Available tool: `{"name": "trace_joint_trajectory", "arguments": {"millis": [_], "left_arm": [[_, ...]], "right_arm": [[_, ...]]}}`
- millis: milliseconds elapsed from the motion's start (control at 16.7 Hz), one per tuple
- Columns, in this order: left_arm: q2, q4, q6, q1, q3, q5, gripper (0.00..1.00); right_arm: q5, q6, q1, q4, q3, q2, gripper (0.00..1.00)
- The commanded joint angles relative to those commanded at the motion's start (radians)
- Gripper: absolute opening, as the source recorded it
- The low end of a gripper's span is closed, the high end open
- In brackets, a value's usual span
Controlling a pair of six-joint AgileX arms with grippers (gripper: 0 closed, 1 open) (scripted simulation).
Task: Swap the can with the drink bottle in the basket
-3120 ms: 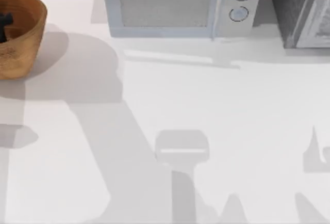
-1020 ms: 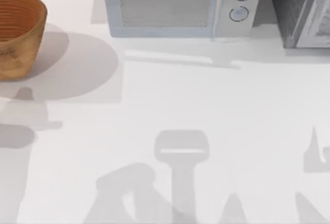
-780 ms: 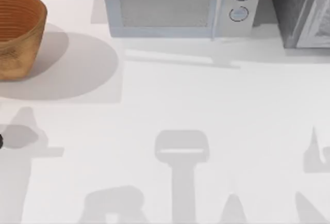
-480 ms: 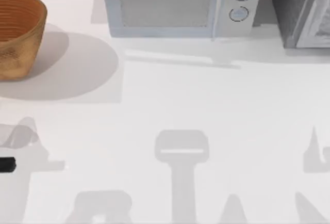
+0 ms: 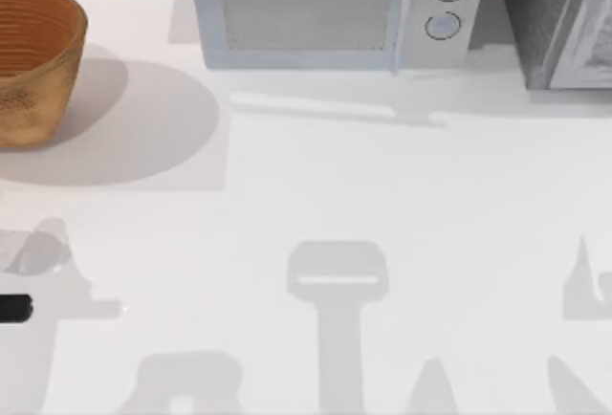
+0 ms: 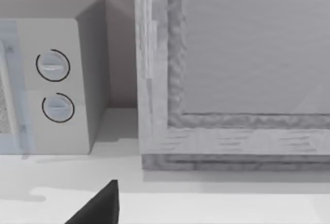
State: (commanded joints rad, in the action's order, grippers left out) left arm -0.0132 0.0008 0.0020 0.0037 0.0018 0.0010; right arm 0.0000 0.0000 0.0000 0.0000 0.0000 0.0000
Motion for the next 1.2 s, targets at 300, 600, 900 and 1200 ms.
{"name": "trace_joint_trajectory", "arguments": {"millis": [300, 600, 900, 1200], "left_arm": [[-0.173, 0.070, 0.000, -0.006, 0.048, 0.044, 0.00], [-0.504, 0.249, 0.007, -0.050, 0.183, 0.176, 0.00], [-0.928, 0.495, 0.018, -0.127, 0.380, 0.379, 0.00], [-1.397, 0.765, 0.025, -0.214, 0.603, 0.621, 0.00]], "right_arm": [[0.000, 0.000, 0.000, 0.000, 0.000, 0.000, 1.00], [0.000, 0.000, 0.000, 0.000, 0.000, 0.000, 1.00], [0.000, 0.000, 0.000, 0.000, 0.000, 0.000, 1.00], [0.000, 0.000, 0.000, 0.000, 0.000, 0.000, 1.00]]}}
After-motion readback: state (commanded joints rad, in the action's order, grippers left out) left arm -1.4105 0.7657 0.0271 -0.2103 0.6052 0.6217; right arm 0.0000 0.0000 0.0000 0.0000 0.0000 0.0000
